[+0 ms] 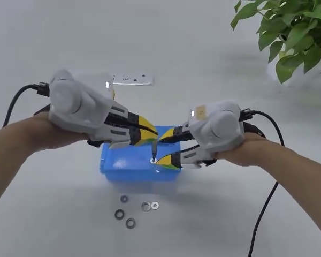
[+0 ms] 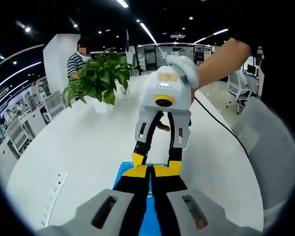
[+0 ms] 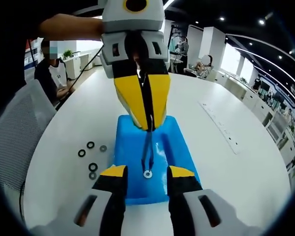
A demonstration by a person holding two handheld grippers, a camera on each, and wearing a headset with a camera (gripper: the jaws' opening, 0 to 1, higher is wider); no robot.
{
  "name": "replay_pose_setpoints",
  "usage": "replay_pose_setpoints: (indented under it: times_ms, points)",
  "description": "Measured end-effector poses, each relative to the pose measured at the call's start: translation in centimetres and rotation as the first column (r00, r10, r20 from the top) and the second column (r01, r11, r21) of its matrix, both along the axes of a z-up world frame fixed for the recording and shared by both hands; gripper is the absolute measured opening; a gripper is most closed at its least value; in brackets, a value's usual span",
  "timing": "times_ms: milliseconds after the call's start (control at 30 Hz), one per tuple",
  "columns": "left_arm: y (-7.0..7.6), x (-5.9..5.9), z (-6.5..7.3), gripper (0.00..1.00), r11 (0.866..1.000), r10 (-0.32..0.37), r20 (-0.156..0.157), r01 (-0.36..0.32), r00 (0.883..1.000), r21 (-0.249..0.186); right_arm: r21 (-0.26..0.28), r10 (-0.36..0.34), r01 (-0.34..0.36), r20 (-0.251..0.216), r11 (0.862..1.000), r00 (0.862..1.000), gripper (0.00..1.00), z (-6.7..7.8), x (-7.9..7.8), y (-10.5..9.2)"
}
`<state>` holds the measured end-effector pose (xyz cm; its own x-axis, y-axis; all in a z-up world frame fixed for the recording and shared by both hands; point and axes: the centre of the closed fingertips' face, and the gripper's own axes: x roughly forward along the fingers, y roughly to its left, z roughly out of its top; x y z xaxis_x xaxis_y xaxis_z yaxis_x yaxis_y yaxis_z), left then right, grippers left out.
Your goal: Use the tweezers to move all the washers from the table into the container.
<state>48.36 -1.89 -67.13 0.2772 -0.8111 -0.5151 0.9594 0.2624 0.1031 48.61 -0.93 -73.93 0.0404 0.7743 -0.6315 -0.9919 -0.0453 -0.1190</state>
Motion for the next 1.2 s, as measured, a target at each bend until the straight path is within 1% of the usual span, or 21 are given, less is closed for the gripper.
replay_pose_setpoints:
  times_ms: [100, 133, 300, 400, 533, 700, 900, 1000, 1200]
  points:
    - [-0.1, -0.1, 0.4, 0.05, 1.0, 0.004, 0.001, -0.004, 1.0, -0.001, 0.006, -0.016, 0.016, 0.001, 1.0, 1.0, 0.35, 0.7, -0.2, -0.6]
    - [-0.2, -0.2, 0.6, 0.05, 1.0, 0.002, 0.006, -0.002, 1.0, 0.0, 0.005, -0.024, 0.024, 0.002, 1.0, 1.0, 0.36, 0.8, -0.2, -0.8]
    - [-0.1, -0.6, 1.5, 0.05, 1.0, 0.012, 0.001, -0.012, 1.0, -0.004, 0.008, -0.049, 0.049, 0.006, 0.999, 0.999, 0.41, 1.7, -1.0, -1.9]
    - [-0.1, -0.8, 2.2, 0.05, 1.0, 0.021, 0.004, -0.021, 1.0, -0.016, 0.008, -0.065, 0.065, 0.01, 0.998, 0.998, 0.44, 2.1, -1.4, -2.6]
    - [0.1, -1.2, 2.9, 0.05, 1.0, 0.026, 0.01, -0.026, 1.0, -0.012, 0.016, -0.095, 0.095, 0.007, 0.995, 0.995, 0.49, 2.7, -2.0, -3.4]
    - [0.3, -1.8, 3.5, 0.05, 0.999, 0.034, 0.011, -0.034, 0.999, -0.013, 0.024, -0.126, 0.125, 0.008, 0.992, 0.992, 0.56, 3.1, -2.7, -4.3]
    - [0.5, -2.6, 4.3, 0.05, 0.999, 0.043, 0.016, -0.043, 0.999, -0.014, 0.046, -0.163, 0.163, -0.005, 0.985, 0.987, 0.65, 3.7, -3.6, -5.1]
    - [0.6, -3.0, 4.7, 0.05, 0.999, 0.048, 0.021, -0.048, 0.999, -0.021, 0.047, -0.179, 0.179, -0.01, 0.983, 0.984, 0.68, 3.8, -4.1, -5.5]
    - [0.5, -3.9, 5.0, 0.05, 0.999, 0.045, 0.022, -0.045, 0.999, -0.026, 0.055, -0.214, 0.215, -0.026, 0.975, 0.976, 0.76, 3.8, -5.2, -6.4]
